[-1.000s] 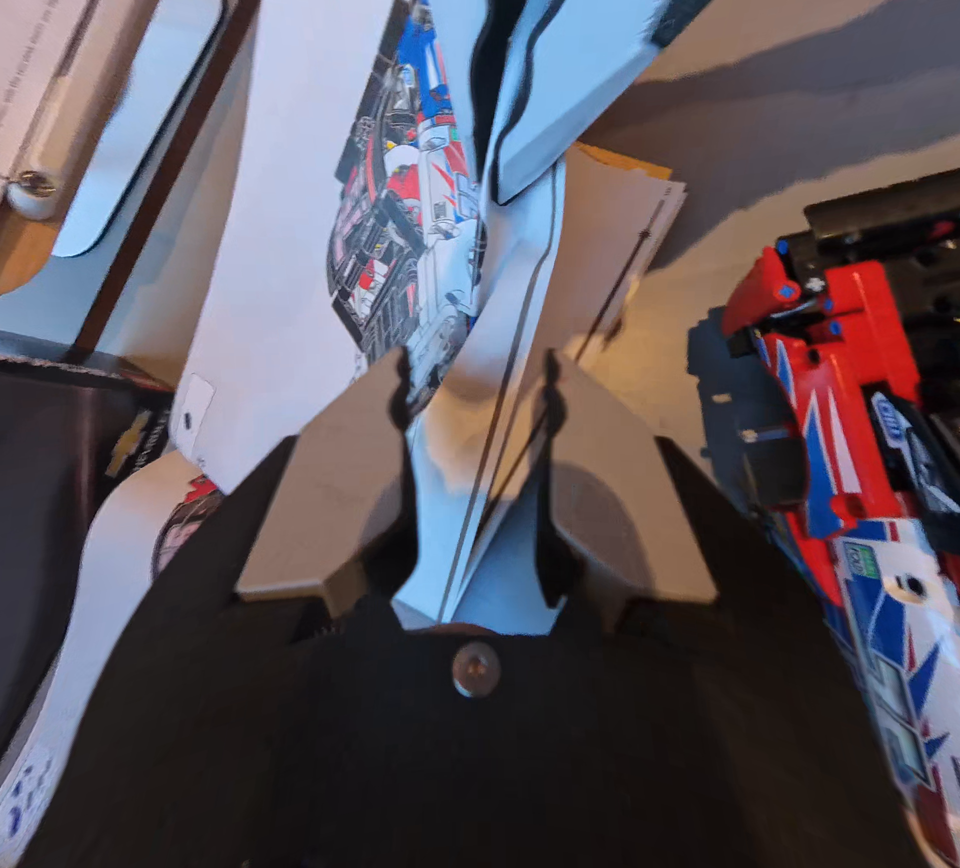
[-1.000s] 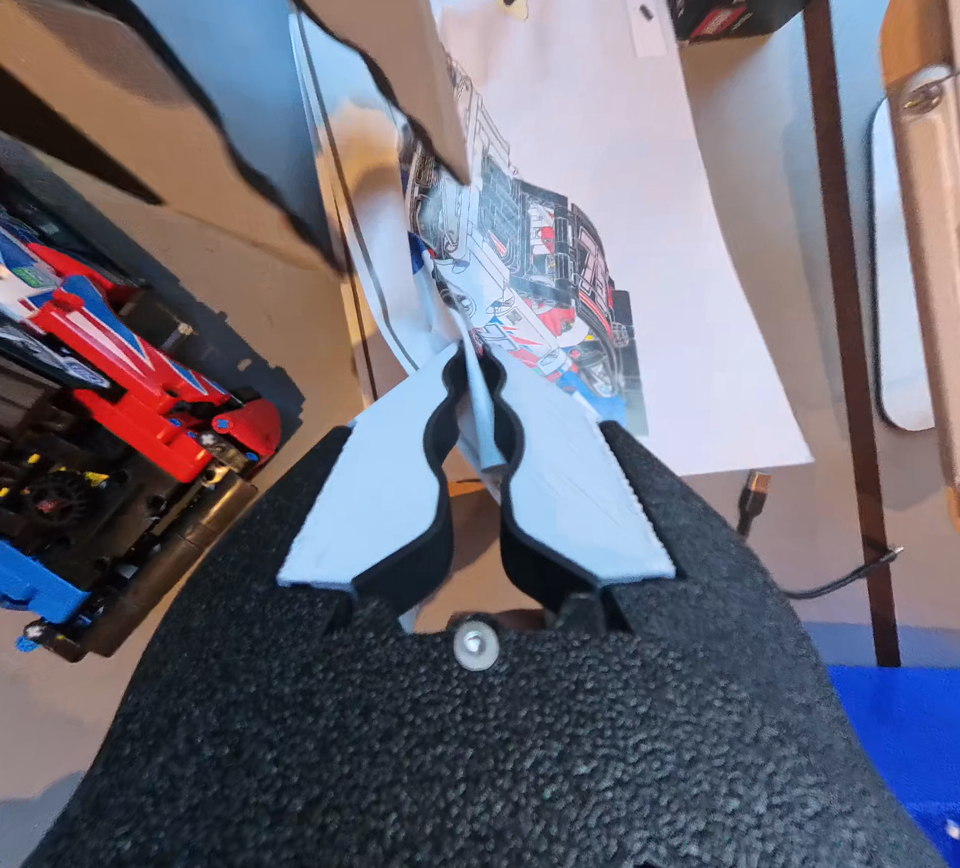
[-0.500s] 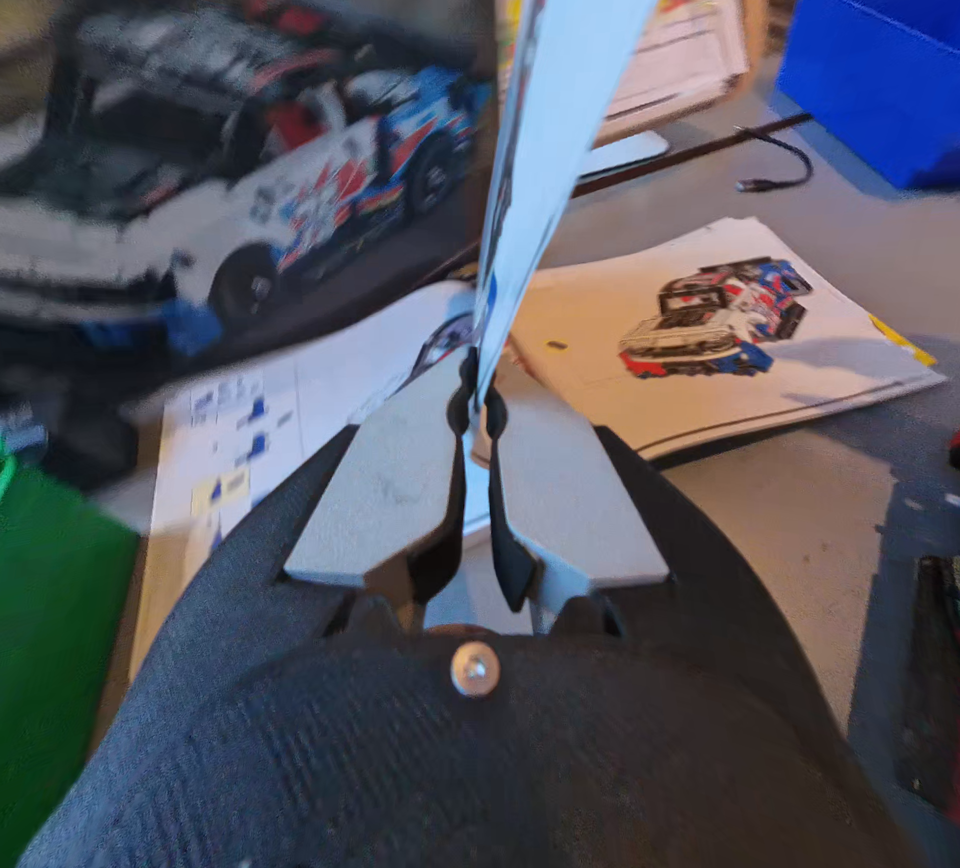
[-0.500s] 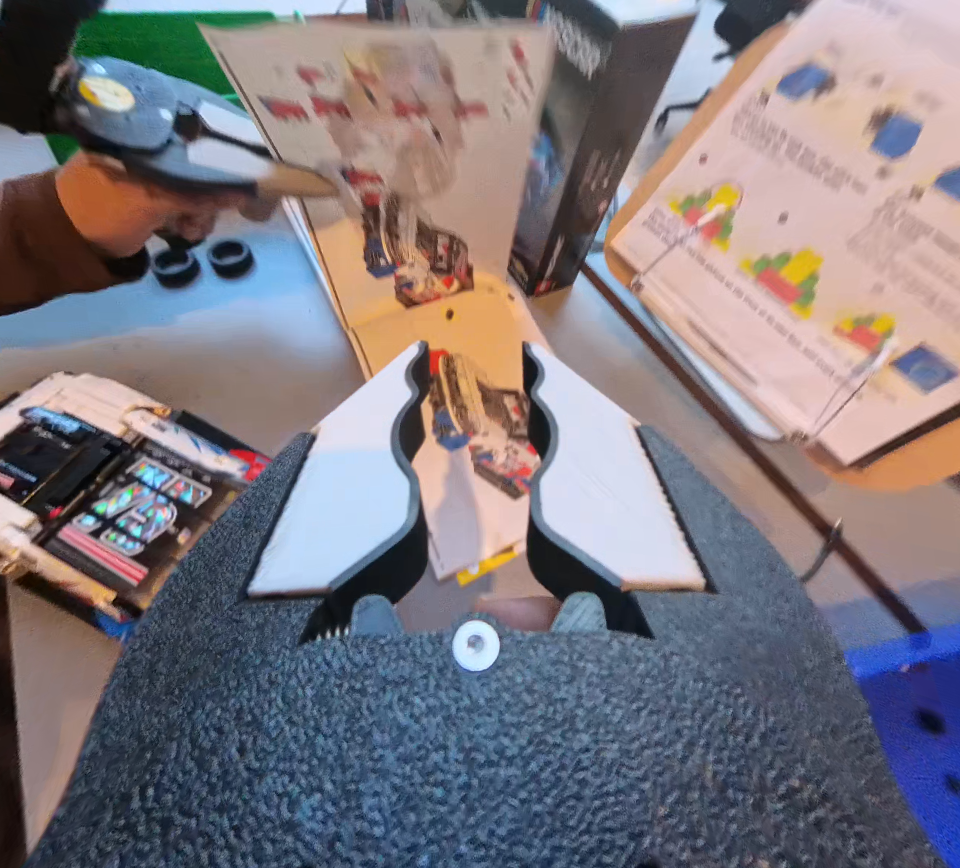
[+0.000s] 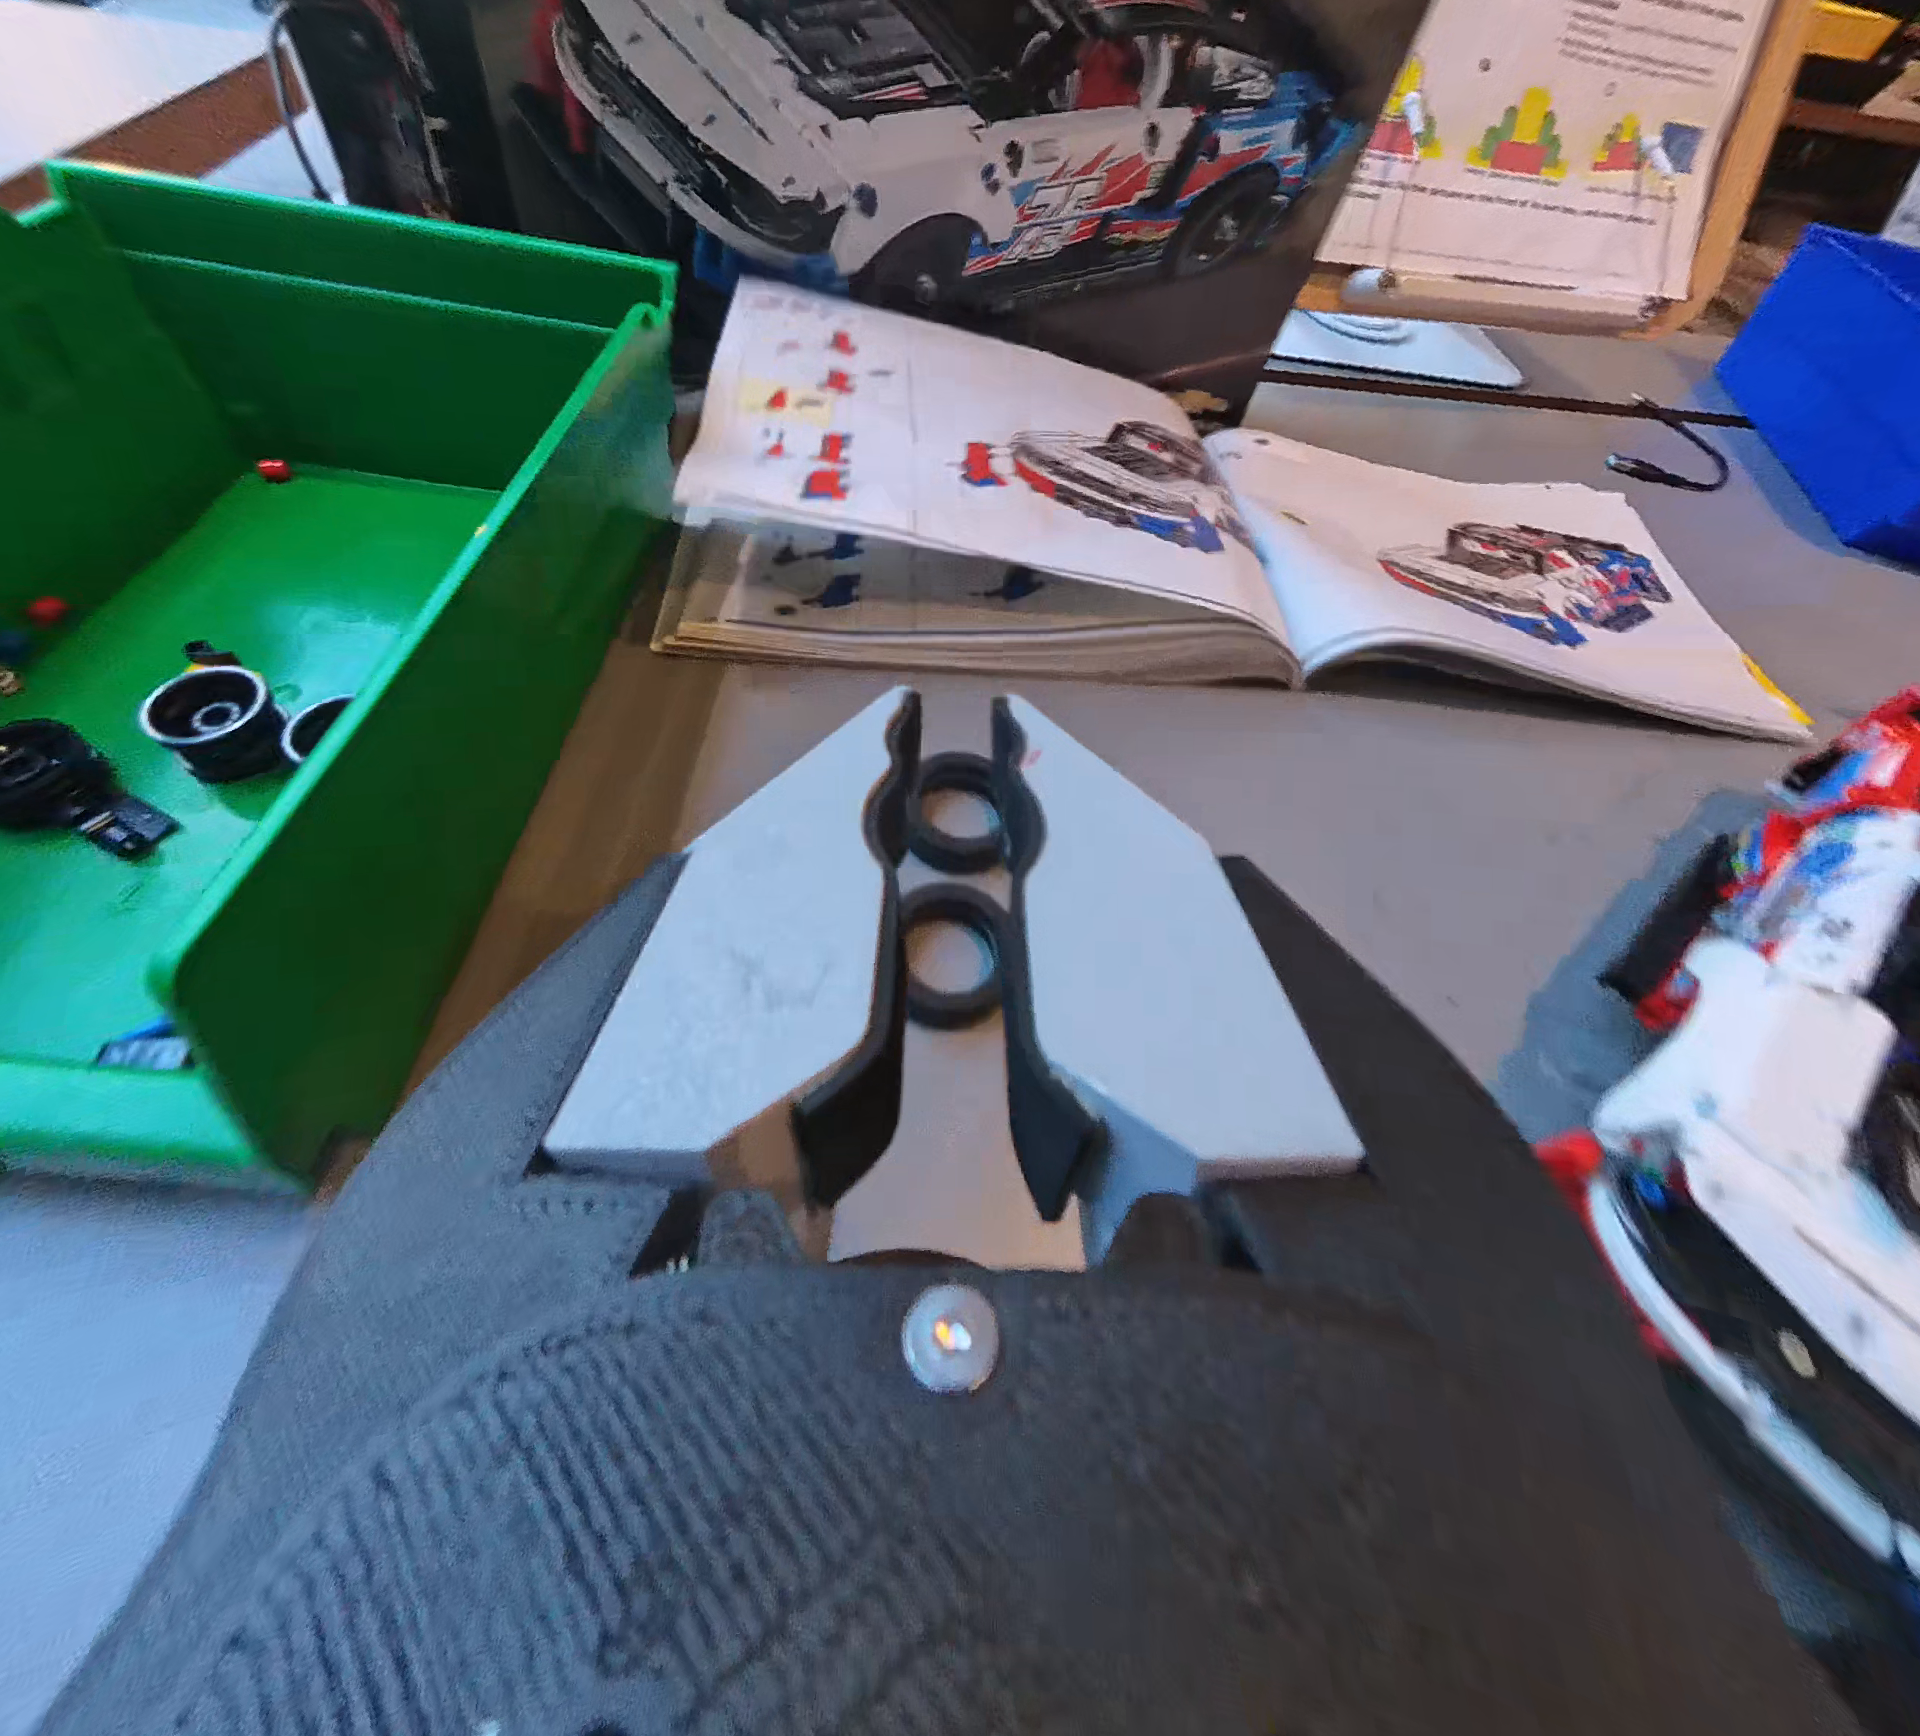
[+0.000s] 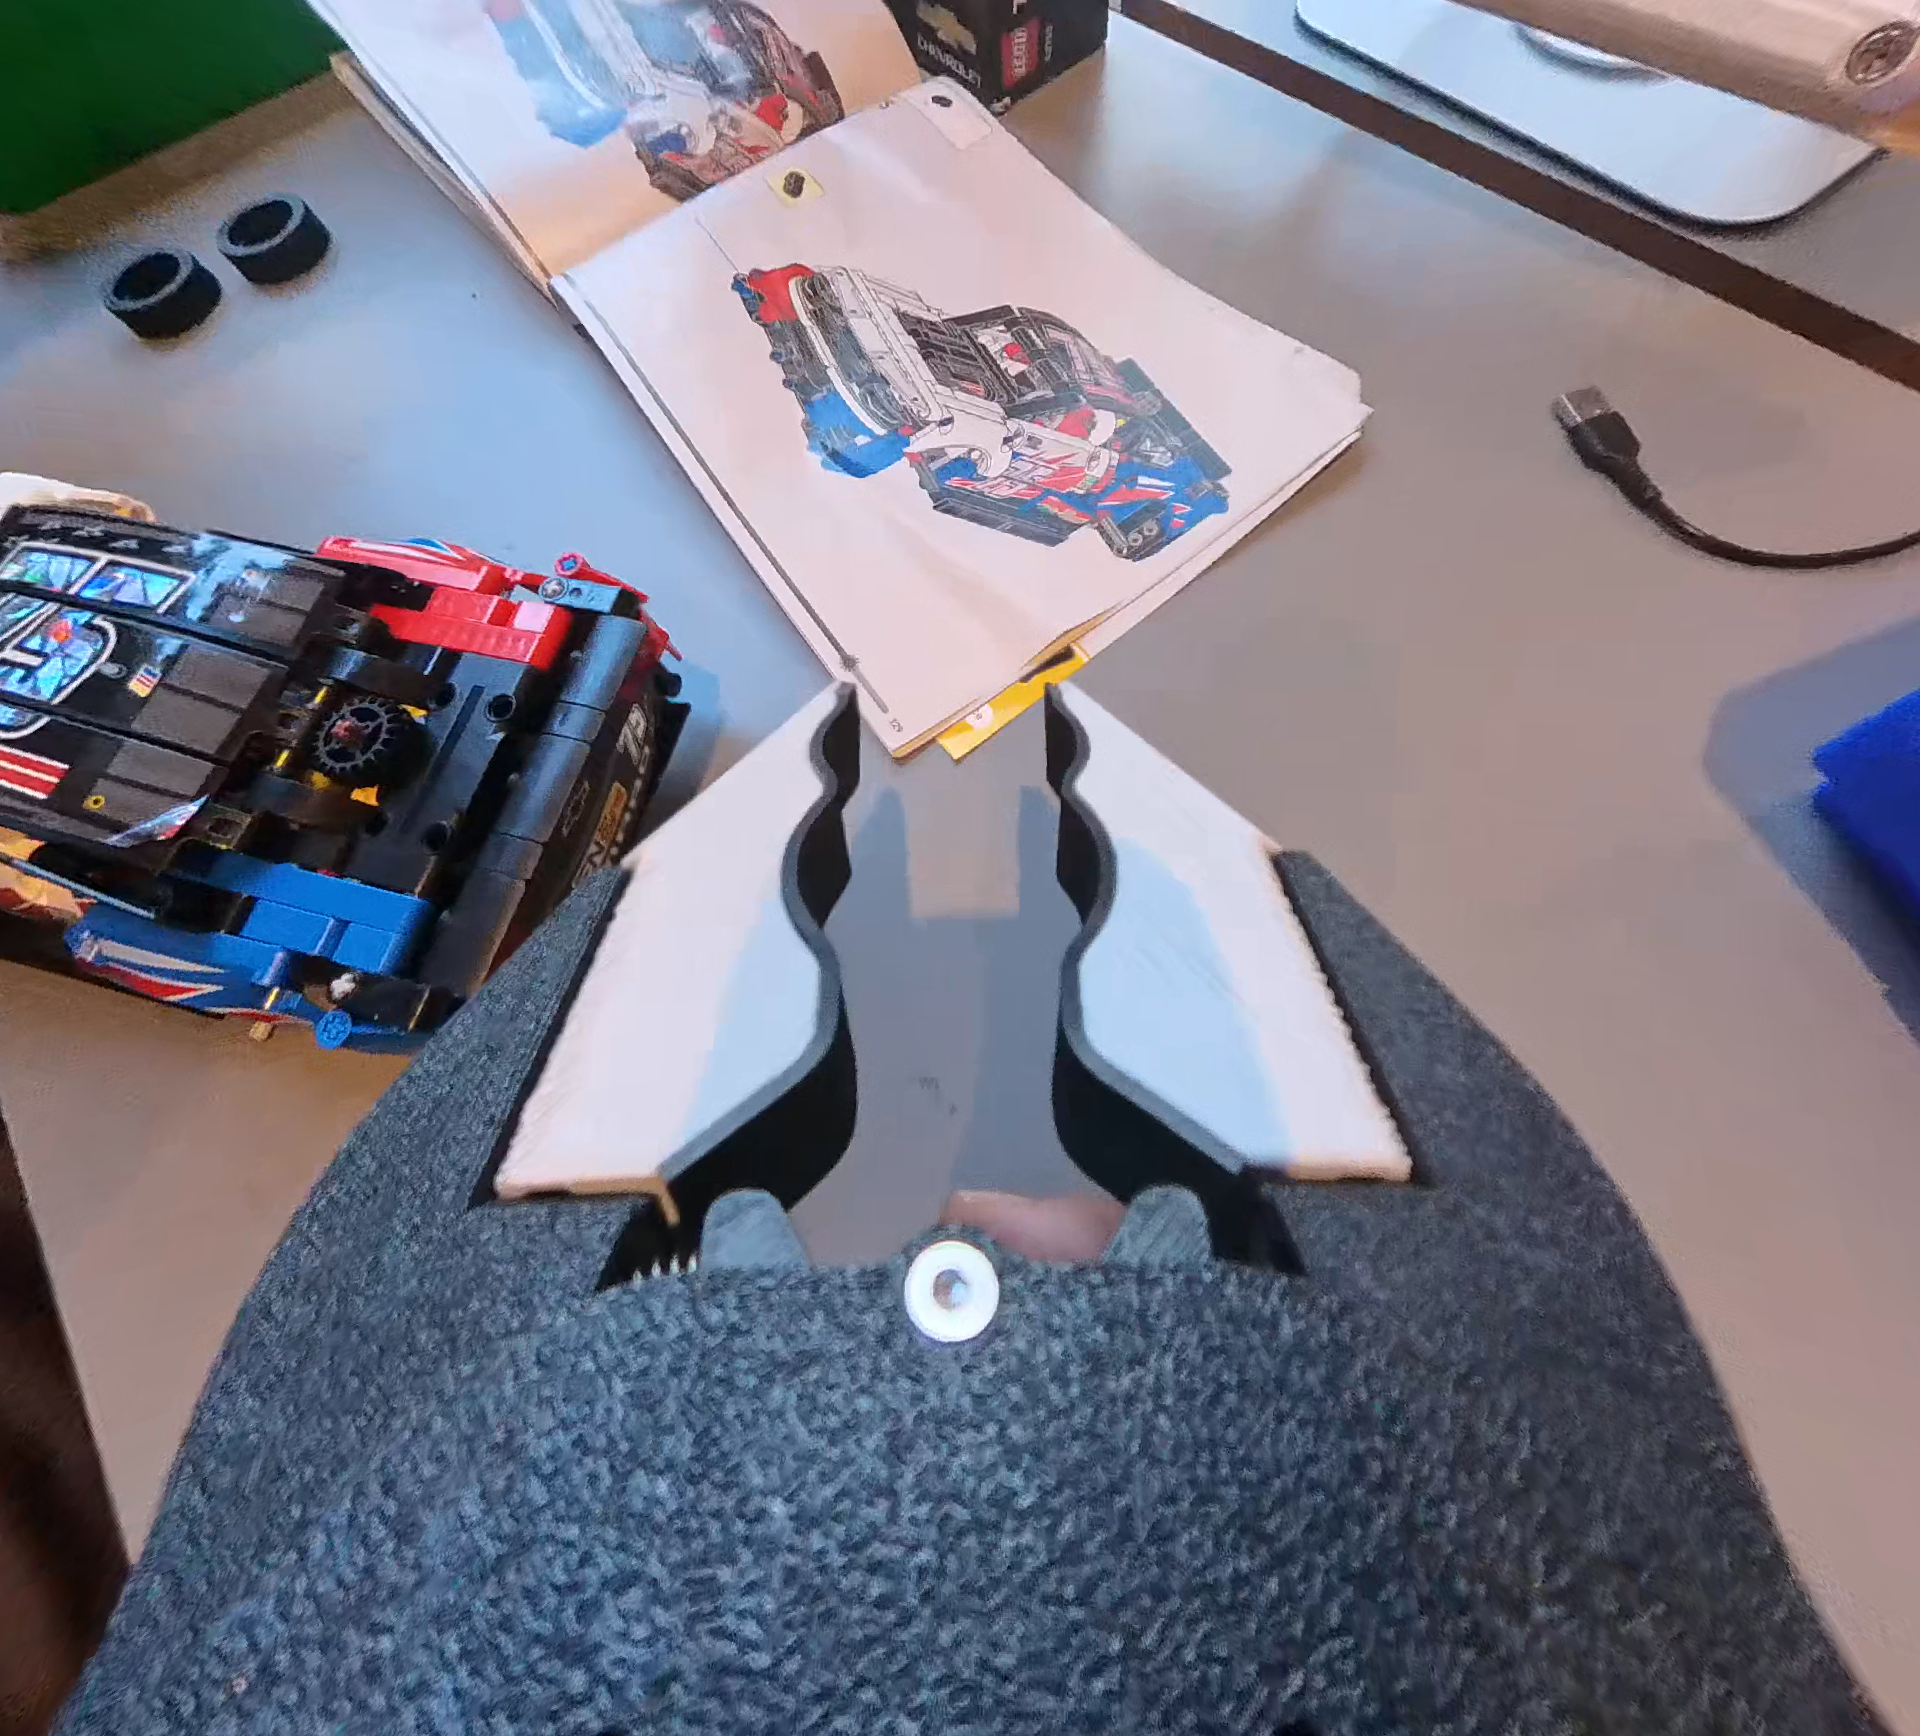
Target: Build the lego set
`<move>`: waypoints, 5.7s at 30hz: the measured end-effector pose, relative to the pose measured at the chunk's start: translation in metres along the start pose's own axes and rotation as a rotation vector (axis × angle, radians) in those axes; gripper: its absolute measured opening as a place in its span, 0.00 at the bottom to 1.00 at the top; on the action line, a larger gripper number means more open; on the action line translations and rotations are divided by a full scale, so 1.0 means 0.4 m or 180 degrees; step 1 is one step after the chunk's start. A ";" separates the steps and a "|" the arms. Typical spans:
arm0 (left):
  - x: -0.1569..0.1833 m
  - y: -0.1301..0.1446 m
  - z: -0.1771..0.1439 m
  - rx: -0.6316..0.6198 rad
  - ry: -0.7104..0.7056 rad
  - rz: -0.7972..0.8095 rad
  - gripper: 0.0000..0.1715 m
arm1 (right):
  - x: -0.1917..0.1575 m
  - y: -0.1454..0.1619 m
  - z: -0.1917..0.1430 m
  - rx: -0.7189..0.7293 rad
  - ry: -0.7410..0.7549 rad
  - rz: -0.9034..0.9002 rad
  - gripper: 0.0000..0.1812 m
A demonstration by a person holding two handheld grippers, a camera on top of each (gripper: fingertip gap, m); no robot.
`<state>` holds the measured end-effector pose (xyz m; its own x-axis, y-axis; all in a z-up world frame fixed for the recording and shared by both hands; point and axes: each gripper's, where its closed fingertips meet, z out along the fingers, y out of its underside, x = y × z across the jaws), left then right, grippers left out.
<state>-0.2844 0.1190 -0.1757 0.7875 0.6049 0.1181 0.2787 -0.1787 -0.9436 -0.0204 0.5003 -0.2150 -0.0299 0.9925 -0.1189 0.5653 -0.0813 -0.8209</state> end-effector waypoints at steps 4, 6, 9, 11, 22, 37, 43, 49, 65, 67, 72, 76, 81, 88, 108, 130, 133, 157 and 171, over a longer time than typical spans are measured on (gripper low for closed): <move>0.042 0.049 -0.066 -0.0055 0.0095 0.0383 0.09 | 0.001 0.000 0.017 0.0134 0.0116 -0.0014 0.20; 0.051 0.076 -0.082 -0.0090 0.0082 0.0550 0.10 | 0.000 0.001 0.019 0.0249 0.0187 -0.0014 0.20; 0.075 0.121 -0.081 -0.0170 0.0294 0.0551 0.13 | 0.006 0.013 0.015 0.0448 0.0333 0.0012 0.20; 0.080 0.148 -0.069 -0.0246 0.0448 0.0565 0.16 | 0.010 0.028 0.011 0.0536 0.0427 0.0013 0.20; 0.080 0.145 -0.009 -0.0065 0.1353 0.0678 0.18 | -0.002 0.034 -0.023 0.1081 0.1131 -0.0588 0.24; 0.190 0.177 -0.082 -0.0431 0.3035 0.0504 0.16 | -0.033 0.075 -0.111 0.1251 0.1603 0.0051 0.26; 0.186 0.160 -0.093 -0.0225 0.3007 0.0534 0.15 | -0.225 0.180 -0.187 0.1039 0.1561 0.0262 0.25; 0.177 0.145 -0.097 -0.0084 0.2961 0.0489 0.15 | -0.330 0.247 -0.177 0.0657 0.1552 0.0310 0.25; 0.150 0.130 -0.075 -0.0061 0.2772 0.0253 0.15 | -0.291 0.279 -0.113 0.0593 0.1538 0.0167 0.23; 0.148 0.126 -0.078 -0.0012 0.2756 0.0267 0.15 | -0.284 0.276 -0.121 0.0672 0.1498 0.0309 0.23; 0.151 0.131 -0.076 -0.0058 0.2760 0.0287 0.15 | -0.272 0.317 -0.106 0.0566 0.1477 0.0495 0.25; 0.151 0.135 -0.071 -0.0135 0.2787 0.0228 0.15 | -0.269 0.316 -0.107 0.0607 0.1422 0.0578 0.25; 0.154 0.136 -0.073 -0.0152 0.2841 0.0218 0.15 | -0.270 0.316 -0.106 0.0600 0.1412 0.0584 0.26; 0.152 0.132 -0.063 -0.0178 0.2855 0.0133 0.16 | -0.269 0.316 -0.105 0.0589 0.1454 0.0575 0.27; 0.149 0.115 -0.048 -0.0034 0.2811 0.0178 0.15 | -0.261 0.313 -0.111 0.0667 0.1529 0.0613 0.21; 0.148 0.100 -0.073 0.0119 0.2975 0.0107 0.16 | -0.656 0.250 0.004 0.0526 0.0563 0.0639 0.32; 0.144 0.096 -0.073 0.0119 0.3016 0.0030 0.16 | -0.666 0.253 0.022 0.0445 0.0784 0.0476 0.43; 0.403 0.361 -0.086 -0.1471 0.4231 0.2371 0.38 | -0.612 0.199 0.086 0.0370 0.1682 -0.0220 0.35; 0.418 0.375 -0.111 -0.1462 0.4205 0.2388 0.40 | -0.619 0.197 0.081 0.0467 0.1537 -0.0211 0.36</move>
<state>-0.0866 0.1587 -0.2838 0.6516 -0.7528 0.0935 -0.4340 -0.4710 -0.7680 0.0049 0.2453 -0.2682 0.3422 0.9223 0.1795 0.4522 0.0058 -0.8919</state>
